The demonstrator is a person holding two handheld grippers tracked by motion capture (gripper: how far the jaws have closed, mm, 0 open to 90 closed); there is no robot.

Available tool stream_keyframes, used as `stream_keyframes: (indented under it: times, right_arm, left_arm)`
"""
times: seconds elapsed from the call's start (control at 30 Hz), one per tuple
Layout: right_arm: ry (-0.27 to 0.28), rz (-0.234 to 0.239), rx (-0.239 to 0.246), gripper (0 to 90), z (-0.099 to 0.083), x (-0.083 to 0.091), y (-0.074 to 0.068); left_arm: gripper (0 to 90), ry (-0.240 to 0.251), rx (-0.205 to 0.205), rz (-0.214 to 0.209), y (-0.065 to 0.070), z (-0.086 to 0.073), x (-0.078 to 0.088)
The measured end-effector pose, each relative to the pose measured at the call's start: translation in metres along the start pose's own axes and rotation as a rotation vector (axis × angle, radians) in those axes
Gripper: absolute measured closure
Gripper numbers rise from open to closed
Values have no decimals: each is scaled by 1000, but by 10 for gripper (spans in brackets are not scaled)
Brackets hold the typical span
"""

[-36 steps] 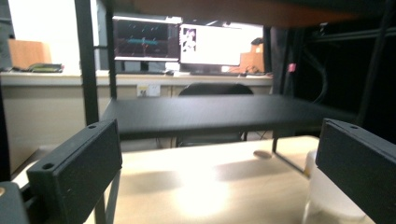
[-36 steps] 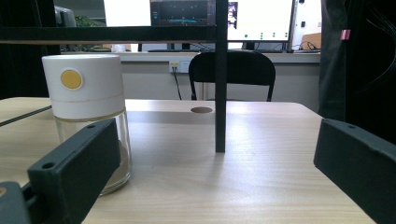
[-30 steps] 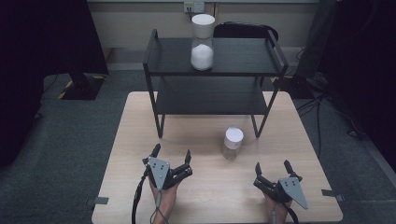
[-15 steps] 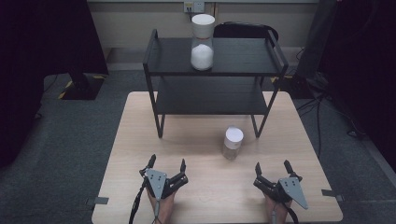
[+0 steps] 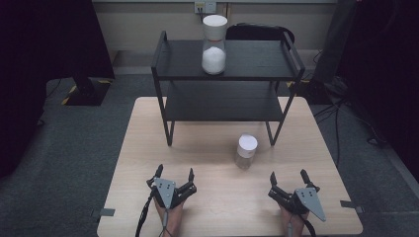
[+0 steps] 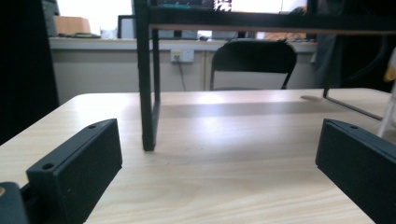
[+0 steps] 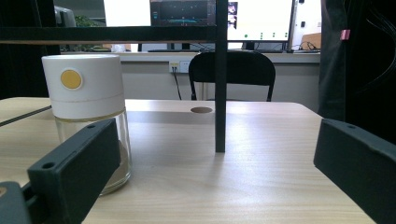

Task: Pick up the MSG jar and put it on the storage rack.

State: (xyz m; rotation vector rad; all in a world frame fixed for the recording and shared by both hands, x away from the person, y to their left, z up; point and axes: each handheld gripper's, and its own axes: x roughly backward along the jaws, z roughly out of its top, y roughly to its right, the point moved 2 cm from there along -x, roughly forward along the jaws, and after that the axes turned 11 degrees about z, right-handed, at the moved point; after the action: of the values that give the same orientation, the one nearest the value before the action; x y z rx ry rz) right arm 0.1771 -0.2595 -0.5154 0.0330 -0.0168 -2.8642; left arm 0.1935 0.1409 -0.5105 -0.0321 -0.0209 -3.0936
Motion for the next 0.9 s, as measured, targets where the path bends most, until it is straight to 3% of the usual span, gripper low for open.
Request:
stream_keyframes:
  times: [0.13,0.27,0.9]
  right_arm:
    - [0,0,0,0,0,0,0]
    - [-1,-4,-1,0,0,0,-1]
    - [0,-3,-1,0,0,0,0]
  left_arm:
    - [2,39,-30,36,8,-5,5]
    - [11,38,-9,65,10,-6,5]
    - [0,39,-9,69,11,-6,5]
